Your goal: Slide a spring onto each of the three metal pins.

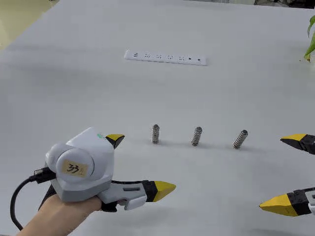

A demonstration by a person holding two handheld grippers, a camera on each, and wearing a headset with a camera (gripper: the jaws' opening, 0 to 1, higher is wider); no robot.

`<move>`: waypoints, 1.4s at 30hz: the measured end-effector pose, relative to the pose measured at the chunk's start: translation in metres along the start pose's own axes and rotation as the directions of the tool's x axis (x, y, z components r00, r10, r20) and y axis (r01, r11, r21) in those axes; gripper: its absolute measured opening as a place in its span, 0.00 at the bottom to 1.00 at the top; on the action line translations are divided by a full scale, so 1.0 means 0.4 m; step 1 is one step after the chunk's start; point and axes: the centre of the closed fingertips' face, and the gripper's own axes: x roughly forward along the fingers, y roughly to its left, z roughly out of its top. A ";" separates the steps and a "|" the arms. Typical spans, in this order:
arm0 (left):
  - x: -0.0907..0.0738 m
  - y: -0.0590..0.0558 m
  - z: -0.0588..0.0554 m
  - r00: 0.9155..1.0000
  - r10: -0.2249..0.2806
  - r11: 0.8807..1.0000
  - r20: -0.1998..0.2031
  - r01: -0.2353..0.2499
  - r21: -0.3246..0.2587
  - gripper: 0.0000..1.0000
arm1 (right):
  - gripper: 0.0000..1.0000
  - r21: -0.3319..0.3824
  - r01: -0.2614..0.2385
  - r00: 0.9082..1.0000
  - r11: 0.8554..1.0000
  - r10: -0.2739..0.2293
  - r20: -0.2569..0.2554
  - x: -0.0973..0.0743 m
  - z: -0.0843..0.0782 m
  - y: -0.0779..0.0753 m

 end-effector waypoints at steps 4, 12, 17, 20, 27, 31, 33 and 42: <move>-0.007 -0.002 0.005 1.000 0.004 1.000 0.003 -0.004 0.003 0.95 | 0.99 0.099 0.041 0.995 0.994 -0.049 0.083 -0.019 0.004 0.003; -0.010 -0.008 0.009 1.000 -0.007 1.000 0.000 0.007 0.019 0.95 | 0.99 0.226 0.118 0.974 0.967 -0.157 0.164 -0.062 -0.017 0.007; -0.021 -0.007 0.016 1.000 -0.005 1.000 -0.002 0.005 0.026 0.95 | 0.99 0.275 0.125 0.967 0.953 -0.180 0.182 -0.078 -0.041 0.040; -0.036 -0.004 0.010 1.000 -0.005 0.999 -0.012 0.006 0.034 0.95 | 0.99 0.294 0.133 0.966 0.946 -0.190 0.175 -0.082 -0.058 0.059; -0.060 0.007 0.004 1.000 0.013 1.000 -0.010 -0.013 0.004 0.95 | 0.99 0.328 0.234 0.934 0.915 -0.306 0.186 -0.088 -0.068 0.042; -0.065 0.012 0.002 1.000 0.028 0.999 0.001 -0.028 -0.028 0.94 | 0.99 0.358 0.296 0.907 0.886 -0.378 0.185 -0.106 -0.071 0.007; -0.065 0.011 0.002 1.000 0.029 0.999 0.000 -0.029 -0.031 0.94 | 0.99 0.358 0.300 0.907 0.884 -0.381 0.181 -0.107 -0.074 0.007; -0.065 0.008 -0.005 0.999 0.031 0.999 -0.014 -0.032 -0.037 0.94 | 0.99 0.349 0.259 0.922 0.900 -0.338 0.187 -0.090 -0.072 0.025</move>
